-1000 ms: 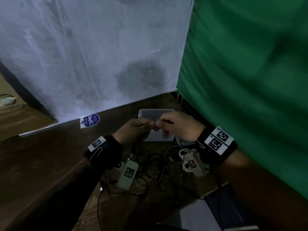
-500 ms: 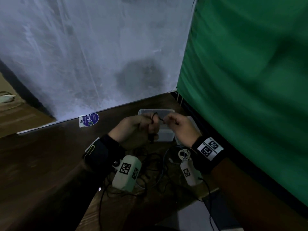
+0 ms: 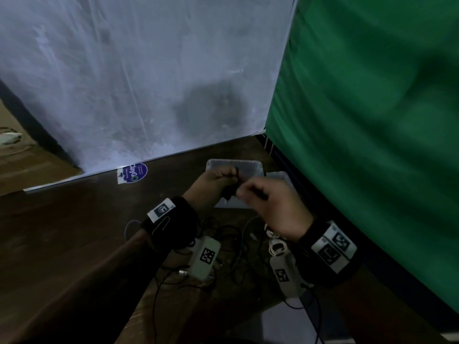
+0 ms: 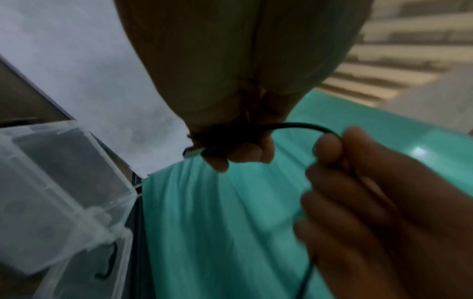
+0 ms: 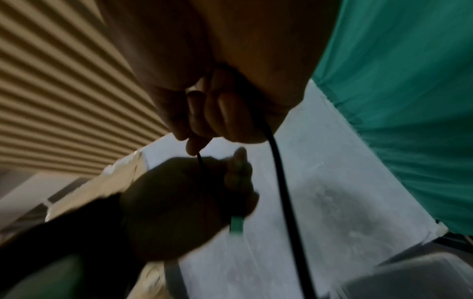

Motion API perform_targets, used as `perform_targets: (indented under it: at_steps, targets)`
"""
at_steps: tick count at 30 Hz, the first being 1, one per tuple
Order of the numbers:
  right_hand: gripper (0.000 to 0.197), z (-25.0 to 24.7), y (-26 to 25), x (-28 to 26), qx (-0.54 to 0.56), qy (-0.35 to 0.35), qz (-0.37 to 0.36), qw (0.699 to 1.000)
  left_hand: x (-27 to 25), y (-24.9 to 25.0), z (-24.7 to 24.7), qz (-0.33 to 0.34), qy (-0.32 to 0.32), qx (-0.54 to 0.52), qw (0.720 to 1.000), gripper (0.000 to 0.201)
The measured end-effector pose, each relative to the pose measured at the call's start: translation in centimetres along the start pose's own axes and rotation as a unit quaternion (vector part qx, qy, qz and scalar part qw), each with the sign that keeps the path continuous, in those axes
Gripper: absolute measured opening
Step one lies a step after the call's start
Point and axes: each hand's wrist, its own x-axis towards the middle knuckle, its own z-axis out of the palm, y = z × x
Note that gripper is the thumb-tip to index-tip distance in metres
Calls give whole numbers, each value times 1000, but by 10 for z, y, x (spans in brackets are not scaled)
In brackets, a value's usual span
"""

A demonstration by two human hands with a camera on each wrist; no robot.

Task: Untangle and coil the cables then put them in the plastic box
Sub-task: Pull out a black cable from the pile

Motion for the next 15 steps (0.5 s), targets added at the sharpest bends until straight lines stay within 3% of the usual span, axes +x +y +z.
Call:
perform_targets:
  at_steps: [3, 7, 12, 15]
  targets:
    - [18, -20, 3, 11, 8, 71, -17, 997, -14, 7, 17, -84, -21, -62, 994, 28]
    - [18, -25, 16, 16, 36, 97, 13, 995, -19, 11, 24, -115, -74, -180, 974, 42]
    - [19, -7, 41, 16, 95, 96, 64, 989, -20, 15, 15, -76, -159, -291, 940, 22]
    - [20, 15, 50, 4, 84, 39, 104, 990, -11, 15, 7, -32, -104, -323, 940, 18]
